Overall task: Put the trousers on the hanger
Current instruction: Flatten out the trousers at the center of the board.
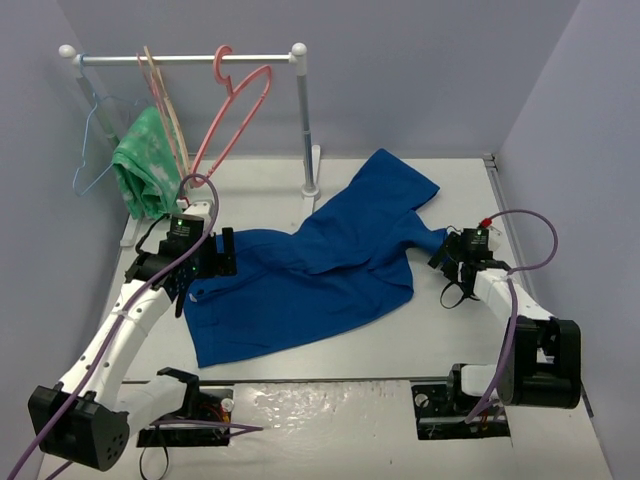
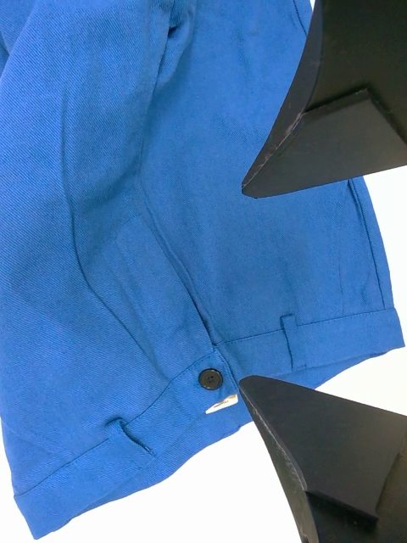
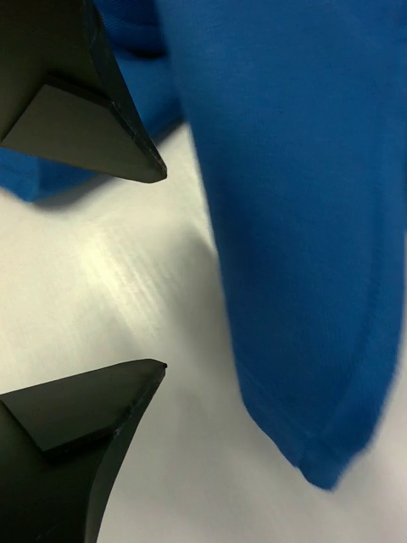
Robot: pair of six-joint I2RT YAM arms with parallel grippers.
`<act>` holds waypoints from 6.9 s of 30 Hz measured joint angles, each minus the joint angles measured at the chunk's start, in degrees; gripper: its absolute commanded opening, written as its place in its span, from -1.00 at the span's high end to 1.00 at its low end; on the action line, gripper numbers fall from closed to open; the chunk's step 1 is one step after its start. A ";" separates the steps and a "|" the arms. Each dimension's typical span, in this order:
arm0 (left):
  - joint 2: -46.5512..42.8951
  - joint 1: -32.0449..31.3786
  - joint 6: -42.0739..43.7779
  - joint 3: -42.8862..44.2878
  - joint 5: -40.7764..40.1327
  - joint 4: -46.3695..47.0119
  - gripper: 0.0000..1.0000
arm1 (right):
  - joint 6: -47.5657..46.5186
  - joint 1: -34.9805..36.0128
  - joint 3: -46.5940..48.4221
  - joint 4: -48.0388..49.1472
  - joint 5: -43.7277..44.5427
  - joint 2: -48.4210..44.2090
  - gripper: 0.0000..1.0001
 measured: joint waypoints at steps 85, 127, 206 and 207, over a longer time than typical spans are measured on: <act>2.38 0.57 0.02 -0.04 -0.68 -0.45 -0.67 | -13.57 -4.87 56.92 -14.03 22.76 33.32 -0.43; 5.33 0.57 0.92 -1.00 2.33 -0.20 -0.66 | -29.98 -2.27 72.02 10.21 -29.43 65.18 0.95; 2.16 0.79 0.87 -1.00 0.61 -0.19 -0.67 | -19.24 17.82 32.19 17.61 -27.79 35.14 -0.48; 2.16 0.79 0.87 -1.00 0.61 -0.19 -0.66 | -19.03 17.66 32.27 17.92 -27.91 36.15 -0.45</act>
